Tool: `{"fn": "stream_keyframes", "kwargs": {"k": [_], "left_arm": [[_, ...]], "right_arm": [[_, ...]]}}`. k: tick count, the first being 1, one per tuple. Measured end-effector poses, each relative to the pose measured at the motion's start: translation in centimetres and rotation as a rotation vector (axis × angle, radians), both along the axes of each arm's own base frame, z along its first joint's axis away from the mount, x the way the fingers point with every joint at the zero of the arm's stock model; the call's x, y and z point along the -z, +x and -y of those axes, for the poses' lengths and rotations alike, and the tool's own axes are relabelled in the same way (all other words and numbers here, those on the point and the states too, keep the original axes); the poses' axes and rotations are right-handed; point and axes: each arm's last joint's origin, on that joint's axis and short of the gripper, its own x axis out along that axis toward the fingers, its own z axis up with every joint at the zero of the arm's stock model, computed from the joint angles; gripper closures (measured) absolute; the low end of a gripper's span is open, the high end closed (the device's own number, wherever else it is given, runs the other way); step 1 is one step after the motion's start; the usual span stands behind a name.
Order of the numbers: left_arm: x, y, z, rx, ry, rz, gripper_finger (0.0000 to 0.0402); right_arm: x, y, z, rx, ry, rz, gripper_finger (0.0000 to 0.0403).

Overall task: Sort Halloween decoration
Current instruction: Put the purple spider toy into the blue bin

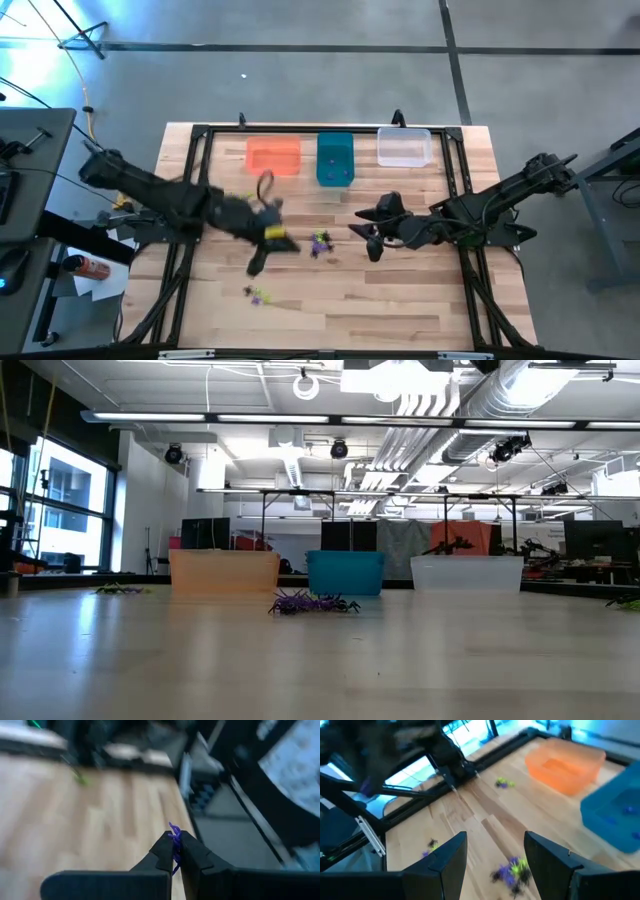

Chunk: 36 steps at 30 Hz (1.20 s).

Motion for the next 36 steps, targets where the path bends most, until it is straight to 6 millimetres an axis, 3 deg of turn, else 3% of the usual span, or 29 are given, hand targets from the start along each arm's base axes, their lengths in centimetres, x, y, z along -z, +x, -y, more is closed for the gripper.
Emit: {"fn": "stream_keyframes", "kwargs": {"k": [4, 7, 12, 20, 26, 36], "left_arm": [[-0.8, 0.6, -2.9, -0.078, 0.012, 0.142, 0.0400], [0.4, 0.9, -4.2, -0.114, -0.012, 0.220, 0.0400], [3.8, 0.5, -5.6, -0.156, -0.045, 0.194, 0.0397], [3.6, -0.1, -6.1, -0.126, 0.005, 0.225, 0.0395], [3.6, -0.1, -6.6, -0.116, 0.029, 0.237, 0.0395], [3.6, 0.0, -7.2, -0.127, -0.007, 0.229, 0.0394]], "right_arm": [[-0.9, 0.4, -0.2, -0.047, -0.073, 0.066, 0.0210], [-1.5, 0.6, -0.3, -0.073, -0.125, 0.115, 0.0210], [-1.7, 1.0, 0.4, -0.074, -0.204, 0.110, 0.0210], [-1.0, 3.3, 3.4, -0.070, -0.174, 0.113, 0.0210], [0.7, 5.4, 3.9, -0.157, -0.222, 0.075, 0.0210], [-0.2, 4.8, 4.0, -0.198, -0.309, 0.080, 0.0211]]}}
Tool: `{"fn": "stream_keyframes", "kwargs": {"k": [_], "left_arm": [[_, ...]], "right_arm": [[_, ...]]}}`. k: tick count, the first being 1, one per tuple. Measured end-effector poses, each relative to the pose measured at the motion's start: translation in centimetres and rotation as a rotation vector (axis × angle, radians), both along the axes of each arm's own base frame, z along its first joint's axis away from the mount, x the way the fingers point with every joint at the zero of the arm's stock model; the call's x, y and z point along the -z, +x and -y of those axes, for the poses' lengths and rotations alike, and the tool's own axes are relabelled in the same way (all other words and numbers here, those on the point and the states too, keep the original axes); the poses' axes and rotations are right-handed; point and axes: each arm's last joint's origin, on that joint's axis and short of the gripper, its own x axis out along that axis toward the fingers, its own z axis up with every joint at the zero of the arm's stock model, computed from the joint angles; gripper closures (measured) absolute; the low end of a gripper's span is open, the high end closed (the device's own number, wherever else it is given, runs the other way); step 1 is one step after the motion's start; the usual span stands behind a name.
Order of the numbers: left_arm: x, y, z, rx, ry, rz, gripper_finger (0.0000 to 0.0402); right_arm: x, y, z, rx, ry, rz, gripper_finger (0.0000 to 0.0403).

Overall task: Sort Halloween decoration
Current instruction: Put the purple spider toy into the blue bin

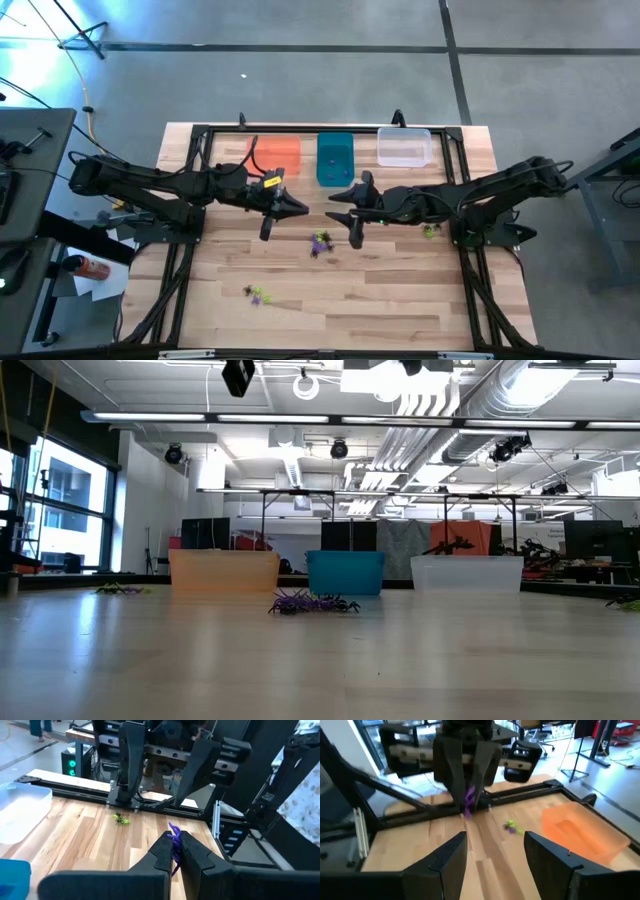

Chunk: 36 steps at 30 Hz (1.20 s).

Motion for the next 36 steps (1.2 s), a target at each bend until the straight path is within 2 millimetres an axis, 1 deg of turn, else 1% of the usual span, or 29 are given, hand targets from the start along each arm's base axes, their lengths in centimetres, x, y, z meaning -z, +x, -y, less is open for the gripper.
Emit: {"fn": "stream_keyframes", "kwargs": {"k": [3, 5, 7, 9, 10, 11, 14, 16, 18, 21, 23, 25, 27, 29, 33, 36], "left_arm": [[0.0, 0.0, 0.0, -0.007, 0.002, 0.002, 0.0394], [0.0, 0.0, -0.1, -0.022, -0.002, -0.001, 0.0394], [0.1, 0.1, -0.1, -0.038, -0.016, -0.007, 0.0394], [0.2, 0.2, 0.0, -0.042, -0.015, -0.014, 0.0394], [0.3, 0.2, 0.0, -0.049, -0.014, -0.017, 0.0394], [0.3, 0.3, -0.1, -0.058, -0.014, -0.016, 0.0394], [0.5, 0.9, 0.0, -0.069, -0.009, -0.036, 0.0394], [-0.1, 1.8, -0.2, -0.072, 0.019, -0.037, 0.0394], [-0.8, 2.9, -0.7, -0.079, 0.076, -0.066, 0.0394], [-0.9, 5.2, -2.1, -0.107, 0.147, -0.190, 0.0394], [-0.4, 6.7, -3.4, -0.124, 0.195, -0.288, 0.0394], [-0.3, 8.4, -4.8, -0.141, 0.234, -0.332, 0.0394], [0.3, 9.9, -6.3, -0.167, 0.242, -0.389, 0.0394], [1.2, 11.5, -8.0, -0.214, 0.233, -0.430, 0.0394], [3.2, 13.9, -11.4, -0.327, 0.181, -0.533, 0.0394], [5.8, 15.0, -13.9, -0.387, 0.115, -0.661, 0.0394]], "right_arm": [[0.0, -0.3, 0.1, -0.004, -0.015, -0.028, 0.0226], [0.0, -0.4, 0.1, -0.012, -0.014, -0.036, 0.0253], [0.3, -0.7, 0.1, -0.026, -0.019, -0.071, 0.0298], [0.3, -0.8, 0.2, -0.035, -0.018, -0.084, 0.0358], [0.3, -1.0, 0.2, -0.043, -0.022, -0.103, 0.0380], [0.3, -1.2, 0.2, -0.051, -0.023, -0.113, 0.0390], [0.0, -1.8, 0.4, -0.057, -0.019, -0.125, 0.0386], [-0.6, -2.5, 0.5, -0.063, -0.016, -0.123, 0.0397], [-1.2, -3.4, 0.8, -0.057, -0.018, -0.120, 0.0399], [-2.2, -4.8, 1.2, -0.027, -0.027, -0.105, 0.0401], [-2.7, -5.7, 1.5, -0.003, -0.032, -0.100, 0.0400], [-3.2, -6.5, 1.7, 0.017, -0.038, -0.095, 0.0400], [-3.4, -7.1, 1.9, 0.035, -0.045, -0.097, 0.0402], [-3.3, -7.5, 2.1, 0.060, -0.055, -0.124, 0.0402], [-2.8, -7.6, 2.2, 0.096, -0.033, -0.160, 0.0402], [-2.4, -7.4, 2.1, 0.107, -0.013, -0.186, 0.0402]]}}
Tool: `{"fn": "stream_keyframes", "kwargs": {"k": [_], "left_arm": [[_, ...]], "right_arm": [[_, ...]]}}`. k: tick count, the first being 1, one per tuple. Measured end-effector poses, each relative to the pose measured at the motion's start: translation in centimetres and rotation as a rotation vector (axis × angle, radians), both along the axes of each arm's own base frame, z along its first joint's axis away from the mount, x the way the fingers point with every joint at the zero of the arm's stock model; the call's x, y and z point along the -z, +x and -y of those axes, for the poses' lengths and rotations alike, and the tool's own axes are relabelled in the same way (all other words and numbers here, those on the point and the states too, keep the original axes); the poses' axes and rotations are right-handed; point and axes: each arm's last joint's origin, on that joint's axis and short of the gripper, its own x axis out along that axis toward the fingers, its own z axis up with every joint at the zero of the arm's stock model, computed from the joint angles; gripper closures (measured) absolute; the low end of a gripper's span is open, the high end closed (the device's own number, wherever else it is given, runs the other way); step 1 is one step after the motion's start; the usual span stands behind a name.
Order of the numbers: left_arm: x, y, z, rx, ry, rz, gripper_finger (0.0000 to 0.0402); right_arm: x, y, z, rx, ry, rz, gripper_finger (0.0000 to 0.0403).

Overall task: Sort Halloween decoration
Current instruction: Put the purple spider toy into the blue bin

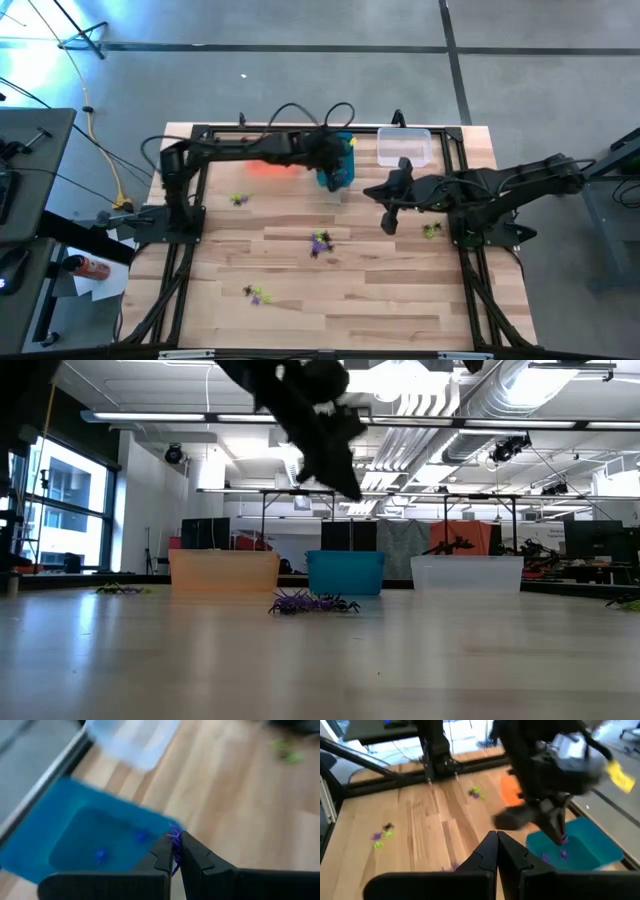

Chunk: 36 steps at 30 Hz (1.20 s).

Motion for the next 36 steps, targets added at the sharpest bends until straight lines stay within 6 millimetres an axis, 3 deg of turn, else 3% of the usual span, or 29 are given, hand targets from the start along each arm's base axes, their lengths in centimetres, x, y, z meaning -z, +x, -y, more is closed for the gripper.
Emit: {"fn": "stream_keyframes", "kwargs": {"k": [6, 11, 27, 36], "left_arm": [[5.6, 0.7, -3.0, -0.118, -0.093, -0.168, 0.0394], [8.5, 1.0, -3.9, -0.149, -0.122, -0.224, 0.0394], [8.7, 1.2, -3.9, -0.098, -0.081, -0.234, 0.0387], [8.6, 1.1, -3.9, -0.119, -0.065, -0.238, 0.0304]], "right_arm": [[0.4, 0.5, -0.2, 0.010, 0.033, -0.005, 0.0402], [0.6, 0.8, -0.3, 0.012, 0.049, -0.007, 0.0402], [0.5, 1.0, -0.4, 0.010, 0.056, 0.014, 0.0403], [0.5, 1.1, -0.3, 0.036, 0.098, 0.033, 0.0403]]}}
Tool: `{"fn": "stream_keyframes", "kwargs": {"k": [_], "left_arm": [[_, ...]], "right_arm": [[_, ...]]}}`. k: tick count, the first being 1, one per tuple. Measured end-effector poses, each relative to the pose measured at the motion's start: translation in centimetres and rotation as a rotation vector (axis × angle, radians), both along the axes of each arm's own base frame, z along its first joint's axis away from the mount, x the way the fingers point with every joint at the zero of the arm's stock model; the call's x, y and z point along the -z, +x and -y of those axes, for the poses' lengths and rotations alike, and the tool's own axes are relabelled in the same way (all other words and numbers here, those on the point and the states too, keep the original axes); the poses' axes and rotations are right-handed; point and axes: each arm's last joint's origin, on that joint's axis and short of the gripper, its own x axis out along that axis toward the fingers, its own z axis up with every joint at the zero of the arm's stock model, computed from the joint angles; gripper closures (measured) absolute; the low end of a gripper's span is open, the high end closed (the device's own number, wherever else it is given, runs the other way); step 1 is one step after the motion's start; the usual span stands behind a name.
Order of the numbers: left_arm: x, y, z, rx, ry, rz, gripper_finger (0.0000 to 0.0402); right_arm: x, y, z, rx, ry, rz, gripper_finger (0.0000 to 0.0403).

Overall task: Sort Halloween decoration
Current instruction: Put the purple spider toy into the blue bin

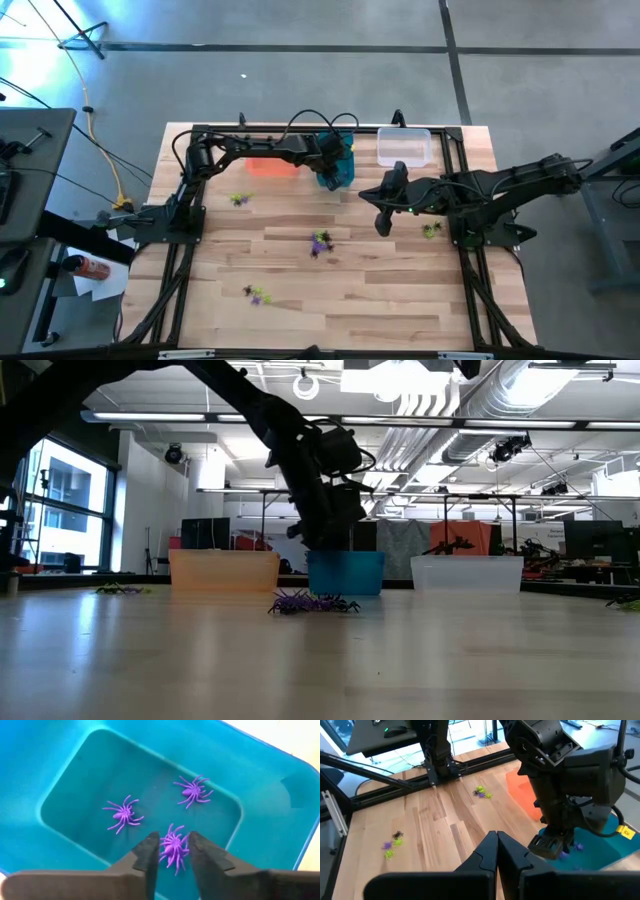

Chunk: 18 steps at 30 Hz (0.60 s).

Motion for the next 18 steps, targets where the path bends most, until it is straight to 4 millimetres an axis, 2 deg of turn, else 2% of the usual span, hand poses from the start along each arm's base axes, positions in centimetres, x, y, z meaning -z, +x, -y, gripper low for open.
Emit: {"fn": "stream_keyframes", "kwargs": {"k": [9, 14, 18], "left_arm": [[-0.1, 0.0, 0.0, -0.047, -0.028, 0.016, 0.0203], [-0.2, -0.1, 0.1, -0.069, -0.045, 0.020, 0.0176], [-1.7, 0.4, 0.0, -0.060, -0.076, 0.030, 0.0170]], "right_arm": [[-0.2, 0.1, 0.0, 0.008, 0.020, 0.024, 0.0403], [-0.3, 0.1, 0.0, 0.005, 0.016, 0.037, 0.0403], [-0.3, 0.2, 0.0, 0.004, 0.016, 0.038, 0.0403]]}}
